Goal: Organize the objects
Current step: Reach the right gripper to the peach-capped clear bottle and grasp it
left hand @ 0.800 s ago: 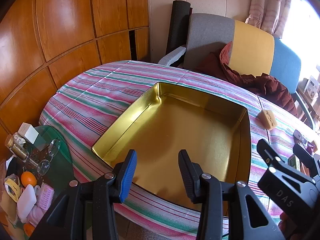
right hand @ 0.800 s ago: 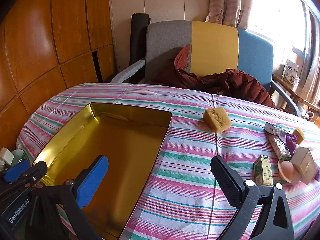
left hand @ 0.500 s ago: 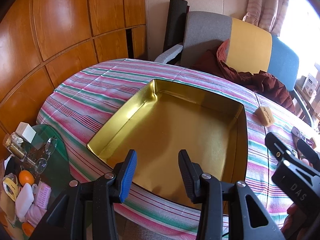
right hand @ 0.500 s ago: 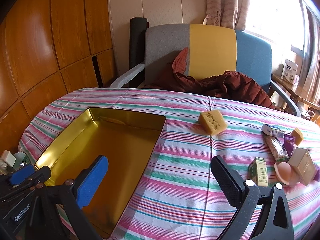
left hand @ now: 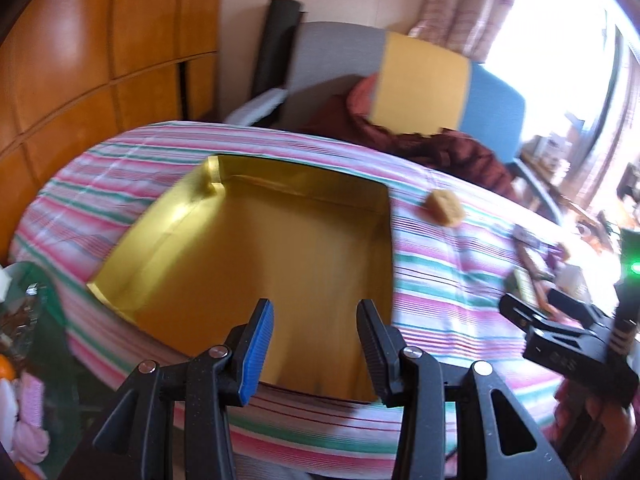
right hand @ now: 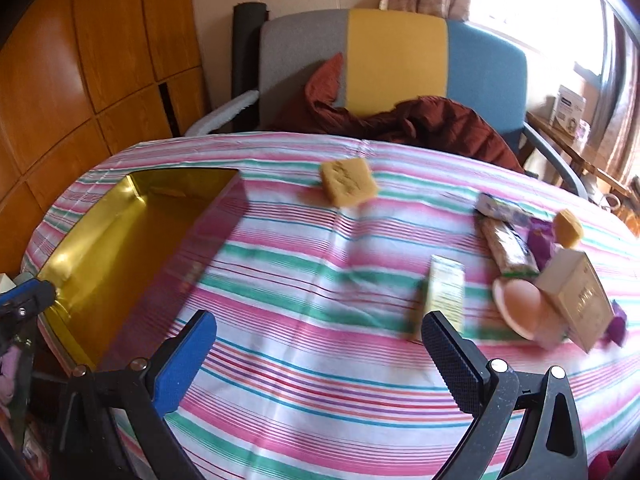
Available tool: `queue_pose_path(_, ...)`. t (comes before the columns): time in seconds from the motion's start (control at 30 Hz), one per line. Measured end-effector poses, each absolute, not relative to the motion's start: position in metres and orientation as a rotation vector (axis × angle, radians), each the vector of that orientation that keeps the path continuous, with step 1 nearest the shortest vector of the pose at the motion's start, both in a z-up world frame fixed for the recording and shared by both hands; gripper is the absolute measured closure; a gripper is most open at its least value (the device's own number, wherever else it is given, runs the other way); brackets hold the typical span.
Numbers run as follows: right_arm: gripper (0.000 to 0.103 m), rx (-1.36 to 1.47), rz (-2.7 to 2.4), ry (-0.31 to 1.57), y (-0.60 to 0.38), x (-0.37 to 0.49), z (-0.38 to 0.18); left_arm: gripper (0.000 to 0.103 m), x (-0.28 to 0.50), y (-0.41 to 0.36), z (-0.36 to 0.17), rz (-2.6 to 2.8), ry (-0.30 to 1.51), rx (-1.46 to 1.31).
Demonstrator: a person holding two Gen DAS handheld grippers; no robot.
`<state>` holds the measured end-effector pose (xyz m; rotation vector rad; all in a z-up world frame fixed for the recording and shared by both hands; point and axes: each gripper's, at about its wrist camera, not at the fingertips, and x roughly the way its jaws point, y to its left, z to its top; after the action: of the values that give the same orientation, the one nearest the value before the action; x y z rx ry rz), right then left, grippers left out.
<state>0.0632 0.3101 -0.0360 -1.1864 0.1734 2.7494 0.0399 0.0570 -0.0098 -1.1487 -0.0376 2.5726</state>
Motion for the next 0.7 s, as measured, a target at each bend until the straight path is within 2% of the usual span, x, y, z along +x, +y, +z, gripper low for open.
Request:
queue_pose_path(0.17,0.0,-1.216,2.701,0.275,0.369,0.081,-0.047,0.06,0.055,0.081,-0.008,2.421,-0.079,-1.096)
queue_pose_path(0.23,0.005,-1.235,2.68,0.306,0.391,0.087,-0.05,0.06,0.062,0.093,-0.004,2.4,-0.045,-1.074)
queue_pose_path(0.37,0.008,-1.283,2.594,0.238,0.425,0.09,-0.058,0.06,0.072,0.111,0.0,2.363,-0.007,-1.061)
queue_pose_path(0.6,0.01,-1.39,2.519,0.223,0.473,0.083,-0.073,0.06,0.078,0.142,-0.008,2.256,0.037,-1.082)
queue_pose_path(0.7,0.009,-1.432,2.522,0.128,0.479,0.071,-0.074,0.06,0.078,0.153,-0.013,2.181,0.014,-1.103)
